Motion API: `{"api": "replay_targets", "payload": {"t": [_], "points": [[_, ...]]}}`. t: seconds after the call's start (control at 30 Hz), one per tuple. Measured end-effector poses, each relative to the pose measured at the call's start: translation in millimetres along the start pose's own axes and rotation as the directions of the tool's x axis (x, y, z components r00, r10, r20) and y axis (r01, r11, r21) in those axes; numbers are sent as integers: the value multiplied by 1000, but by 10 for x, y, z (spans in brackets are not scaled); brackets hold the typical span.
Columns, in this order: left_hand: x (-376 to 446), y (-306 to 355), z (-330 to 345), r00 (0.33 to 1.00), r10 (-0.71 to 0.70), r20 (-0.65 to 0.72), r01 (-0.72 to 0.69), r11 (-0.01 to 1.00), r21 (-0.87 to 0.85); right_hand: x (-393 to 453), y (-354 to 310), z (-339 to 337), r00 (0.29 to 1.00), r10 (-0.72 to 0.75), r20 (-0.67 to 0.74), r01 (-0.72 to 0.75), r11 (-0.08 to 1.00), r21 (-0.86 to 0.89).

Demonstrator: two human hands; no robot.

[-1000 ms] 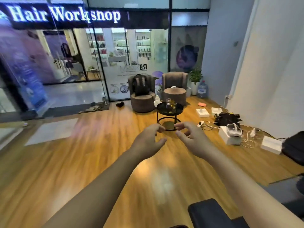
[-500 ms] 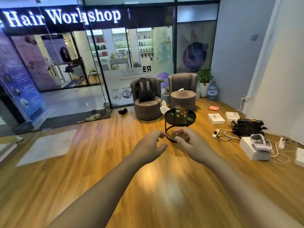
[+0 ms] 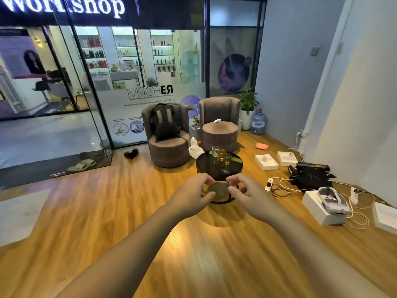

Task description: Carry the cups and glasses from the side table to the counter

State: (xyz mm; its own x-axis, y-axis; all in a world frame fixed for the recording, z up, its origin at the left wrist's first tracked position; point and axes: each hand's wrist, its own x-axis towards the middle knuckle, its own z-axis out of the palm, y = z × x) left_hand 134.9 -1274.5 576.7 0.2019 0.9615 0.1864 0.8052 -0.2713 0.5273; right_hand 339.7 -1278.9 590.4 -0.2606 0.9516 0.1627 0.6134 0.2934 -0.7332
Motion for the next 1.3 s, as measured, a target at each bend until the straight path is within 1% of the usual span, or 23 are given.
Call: {"api": "replay_targets", "payload": {"t": [0.1,0.2,0.3,0.43,0.6,0.73,0.9,1.0,1.17,1.3], "points": [[777,-316,-35,1000,23,13,-23,1000,-14,719,147,67,999,34,-12,-34,999,17],[1576,-558,-26,996,56,63,-55,998,-18,1414,301,57,998,65,-17,-64,998,23],[2221,-717,21,993,69,92,-64,997,-49,1959,464,-5,994,101,-32,-101,995,12],[2995,-960,189,989,79,122,-70,995,-77,2658,793,-26,988,148,-44,-148,989,4],[3995,-1298,499,984,85,158,-73,994,-81,3541,1371,-27,985,170,-34,-170,985,4],[4855,-1544,767,984,56,168,-40,995,-96,4361,1911,-105,982,186,-13,-186,982,8],[5888,-1781,1097,972,9,236,4,998,-56,5370,2471,-274,975,220,29,-221,975,22],[6457,-1934,1322,969,-14,245,36,996,-87,5918,2785,-328,970,236,60,-236,972,7],[7052,-2321,1784,957,-76,281,109,988,-106,6569,3221,-233,963,248,105,-249,969,-3],[7493,-2711,2172,943,-134,306,178,977,-121,7030,3628,-81,946,301,122,-302,953,-11]]}}
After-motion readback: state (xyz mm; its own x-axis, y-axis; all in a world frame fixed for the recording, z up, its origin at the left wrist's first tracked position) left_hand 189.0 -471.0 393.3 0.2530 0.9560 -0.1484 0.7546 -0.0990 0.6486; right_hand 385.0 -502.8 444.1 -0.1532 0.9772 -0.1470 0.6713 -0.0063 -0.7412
